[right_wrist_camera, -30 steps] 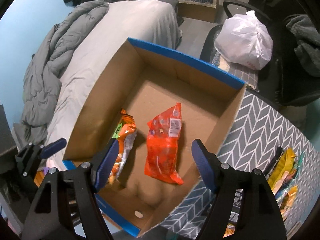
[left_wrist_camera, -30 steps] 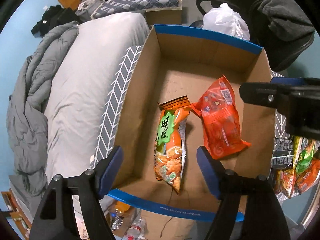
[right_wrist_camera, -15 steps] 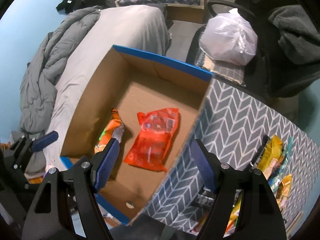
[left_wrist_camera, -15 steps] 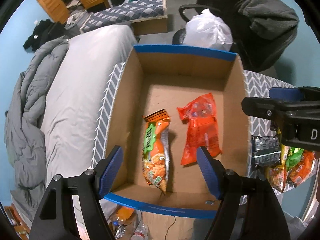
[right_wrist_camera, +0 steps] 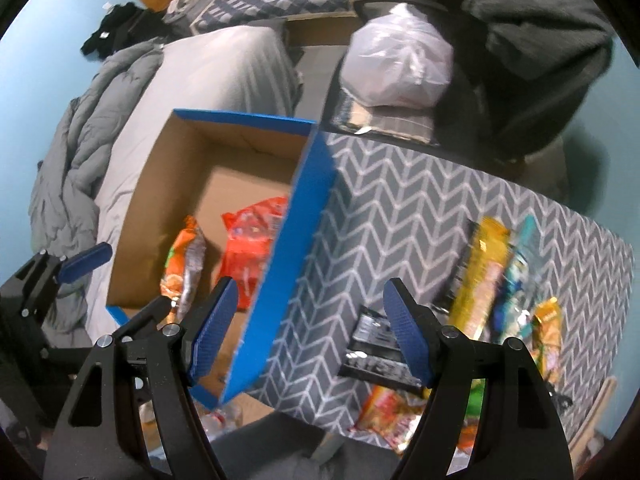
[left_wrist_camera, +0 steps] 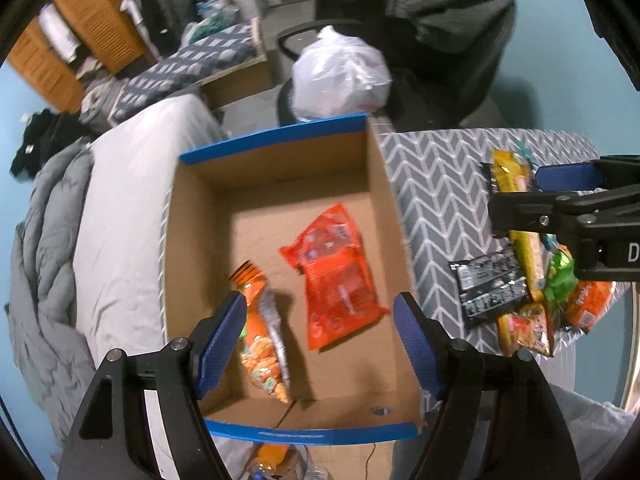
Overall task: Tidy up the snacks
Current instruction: 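Move both tools back over the remaining snacks on the table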
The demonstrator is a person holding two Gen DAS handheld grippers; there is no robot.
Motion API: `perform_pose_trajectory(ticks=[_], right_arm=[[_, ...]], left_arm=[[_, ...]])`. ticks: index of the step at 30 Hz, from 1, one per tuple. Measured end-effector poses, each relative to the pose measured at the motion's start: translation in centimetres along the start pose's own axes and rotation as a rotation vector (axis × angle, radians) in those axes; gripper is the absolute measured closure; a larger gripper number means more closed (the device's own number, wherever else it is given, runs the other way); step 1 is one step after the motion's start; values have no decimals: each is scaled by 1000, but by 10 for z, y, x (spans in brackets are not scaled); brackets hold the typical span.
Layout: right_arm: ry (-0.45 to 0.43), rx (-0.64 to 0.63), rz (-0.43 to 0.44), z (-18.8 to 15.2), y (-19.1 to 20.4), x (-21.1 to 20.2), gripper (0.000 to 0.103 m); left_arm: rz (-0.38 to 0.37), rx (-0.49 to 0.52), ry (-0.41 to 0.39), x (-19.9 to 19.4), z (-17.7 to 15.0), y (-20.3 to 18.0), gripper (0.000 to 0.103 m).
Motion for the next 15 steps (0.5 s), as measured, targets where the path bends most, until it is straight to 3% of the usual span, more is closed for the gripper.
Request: perform_pose_trajectory(ticks=[15], right_arm=[[-44, 246, -62, -52, -99, -48, 27]], left_arm=[[-93, 318, -42, -3, 23, -95, 26]])
Point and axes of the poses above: each gripper's, at about its wrist camera, not at the fingertips, and x roughly the way its jaws point, y to its left, z to its top, the point moved 9 cm from there along x, roughly the way its jaws point
